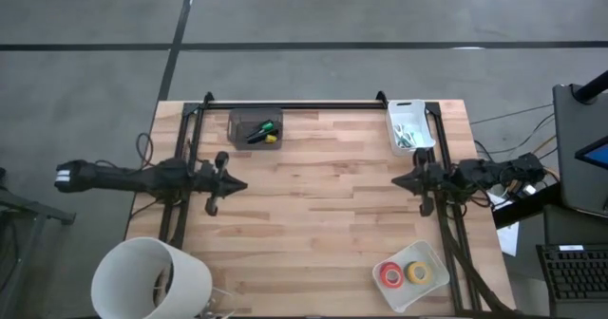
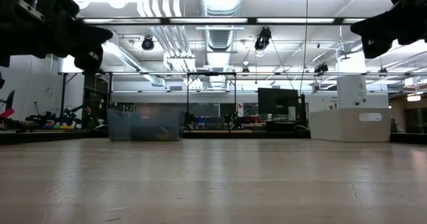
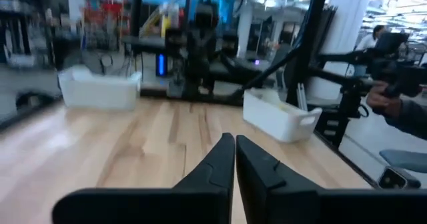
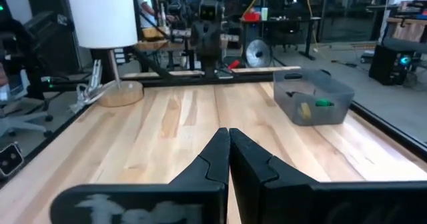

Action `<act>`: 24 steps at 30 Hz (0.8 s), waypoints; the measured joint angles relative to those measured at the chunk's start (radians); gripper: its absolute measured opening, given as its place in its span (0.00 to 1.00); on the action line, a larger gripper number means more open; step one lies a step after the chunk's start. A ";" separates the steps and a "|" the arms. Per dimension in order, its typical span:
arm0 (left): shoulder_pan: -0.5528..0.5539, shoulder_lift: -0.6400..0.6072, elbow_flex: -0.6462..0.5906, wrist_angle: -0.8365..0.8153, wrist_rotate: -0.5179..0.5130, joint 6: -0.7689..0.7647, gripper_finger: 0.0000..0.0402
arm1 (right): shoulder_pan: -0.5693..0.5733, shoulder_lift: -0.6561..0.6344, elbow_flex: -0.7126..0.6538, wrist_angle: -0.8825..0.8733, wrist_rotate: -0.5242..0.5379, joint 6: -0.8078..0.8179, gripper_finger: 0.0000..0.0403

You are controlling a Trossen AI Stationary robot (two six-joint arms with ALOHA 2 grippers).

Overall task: Pick and place Stapler, Stapler remover, tape
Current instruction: Return to Home Position

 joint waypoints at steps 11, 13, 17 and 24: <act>0.002 -0.284 0.033 -0.365 -0.038 0.027 0.03 | 0.000 0.000 -0.017 -0.009 0.001 -0.038 0.02; 0.002 -0.318 0.036 -0.413 -0.041 0.033 0.03 | 0.000 0.000 -0.039 -0.010 0.001 -0.035 0.02; 0.002 -0.310 0.032 -0.455 -0.063 0.061 0.03 | 0.000 0.000 -0.074 0.011 -0.023 -0.026 0.02; 0.003 -0.317 0.022 -0.429 -0.087 0.095 0.03 | 0.000 0.002 -0.076 0.023 -0.027 -0.072 0.02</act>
